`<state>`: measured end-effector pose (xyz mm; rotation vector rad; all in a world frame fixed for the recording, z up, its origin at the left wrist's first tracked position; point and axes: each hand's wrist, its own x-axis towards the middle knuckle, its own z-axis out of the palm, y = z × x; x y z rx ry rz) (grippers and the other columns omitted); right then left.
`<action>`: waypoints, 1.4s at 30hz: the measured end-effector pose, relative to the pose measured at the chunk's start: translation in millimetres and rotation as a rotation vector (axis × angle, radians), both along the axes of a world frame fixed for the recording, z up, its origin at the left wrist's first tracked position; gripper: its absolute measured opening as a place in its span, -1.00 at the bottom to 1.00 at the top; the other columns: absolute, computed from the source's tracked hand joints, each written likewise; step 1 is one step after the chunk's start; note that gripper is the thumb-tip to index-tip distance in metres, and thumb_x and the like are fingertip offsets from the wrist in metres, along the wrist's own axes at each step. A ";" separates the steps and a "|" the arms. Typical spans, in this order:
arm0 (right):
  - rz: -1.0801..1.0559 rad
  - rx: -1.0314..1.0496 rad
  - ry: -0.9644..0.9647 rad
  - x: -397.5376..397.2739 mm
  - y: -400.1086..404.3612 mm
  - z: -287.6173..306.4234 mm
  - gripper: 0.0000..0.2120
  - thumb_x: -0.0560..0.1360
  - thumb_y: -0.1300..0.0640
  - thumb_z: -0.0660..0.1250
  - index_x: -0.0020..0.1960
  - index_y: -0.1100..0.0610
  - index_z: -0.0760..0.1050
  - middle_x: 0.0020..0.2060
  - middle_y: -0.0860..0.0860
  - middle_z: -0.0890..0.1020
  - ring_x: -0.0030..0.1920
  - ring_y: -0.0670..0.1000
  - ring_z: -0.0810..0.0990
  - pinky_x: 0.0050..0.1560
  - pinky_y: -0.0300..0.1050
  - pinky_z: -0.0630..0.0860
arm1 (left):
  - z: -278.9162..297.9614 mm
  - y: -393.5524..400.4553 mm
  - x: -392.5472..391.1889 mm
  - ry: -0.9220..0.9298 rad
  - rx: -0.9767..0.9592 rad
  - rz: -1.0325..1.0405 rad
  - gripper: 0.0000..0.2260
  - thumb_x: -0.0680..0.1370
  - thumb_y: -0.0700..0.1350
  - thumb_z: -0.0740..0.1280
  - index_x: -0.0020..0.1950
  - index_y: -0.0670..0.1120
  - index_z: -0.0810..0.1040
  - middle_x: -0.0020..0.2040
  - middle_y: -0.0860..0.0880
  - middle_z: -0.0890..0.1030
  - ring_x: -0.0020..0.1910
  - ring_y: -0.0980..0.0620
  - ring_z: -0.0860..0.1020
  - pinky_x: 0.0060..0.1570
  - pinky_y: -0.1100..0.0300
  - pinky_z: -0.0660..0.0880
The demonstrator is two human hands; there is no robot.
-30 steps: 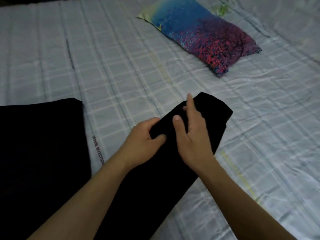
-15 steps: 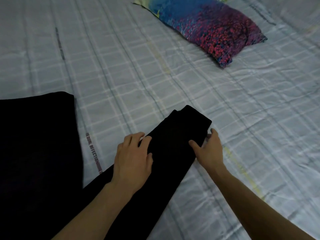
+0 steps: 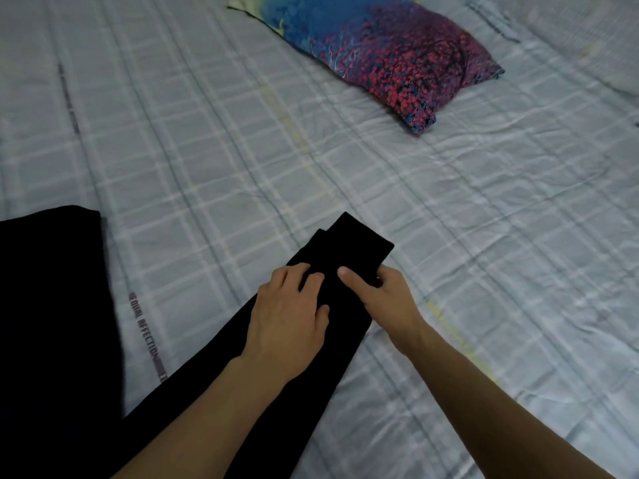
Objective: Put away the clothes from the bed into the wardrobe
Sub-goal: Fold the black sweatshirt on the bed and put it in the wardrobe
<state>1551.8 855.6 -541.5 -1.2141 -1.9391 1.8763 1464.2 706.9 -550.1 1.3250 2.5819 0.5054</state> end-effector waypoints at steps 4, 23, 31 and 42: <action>-0.073 -0.166 0.033 -1.5 6.6 13.3 -0.81 0.50 0.04 0.47 0.02 0.14 0.65 -0.11 0.04 0.75 -0.06 0.01 0.73 -0.07 -0.14 0.65 | 0.9 4.4 5.4 0.028 0.000 -0.035 -0.52 0.59 0.10 0.27 0.47 -0.04 0.39 0.48 -0.08 0.39 0.42 -0.09 0.37 0.31 -0.04 0.41; -0.455 -0.171 -0.006 37.6 -1.8 -12.5 -0.57 0.42 0.26 0.53 0.22 0.18 0.46 0.00 0.09 0.69 -0.10 0.00 0.73 -0.09 0.00 0.68 | -6.4 17.1 46.6 0.006 -0.113 -0.086 -0.47 0.60 0.12 0.09 0.54 -0.04 0.32 0.54 -0.08 0.32 0.48 -0.12 0.32 0.40 -0.10 0.36; -0.197 -0.066 0.274 11.8 -32.0 51.9 -0.56 0.55 -0.16 0.24 0.20 0.16 0.59 0.06 0.08 0.70 0.11 0.09 0.68 0.18 0.09 0.59 | 47.1 14.1 41.4 -0.796 0.416 0.179 -0.47 0.52 0.28 0.26 0.45 0.15 0.35 0.32 0.21 0.52 0.29 0.28 0.47 0.31 0.15 0.45; 0.355 0.291 0.556 -74.1 -171.4 143.3 -0.31 0.62 -0.28 0.02 0.57 0.16 0.19 0.54 0.02 0.30 0.54 -0.09 0.24 0.55 0.06 0.18 | 170.3 -111.9 -55.7 -0.486 0.753 0.424 -0.66 0.57 -0.34 0.30 0.26 0.00 0.54 -0.03 0.10 0.68 -0.06 0.17 0.65 -0.06 0.18 0.62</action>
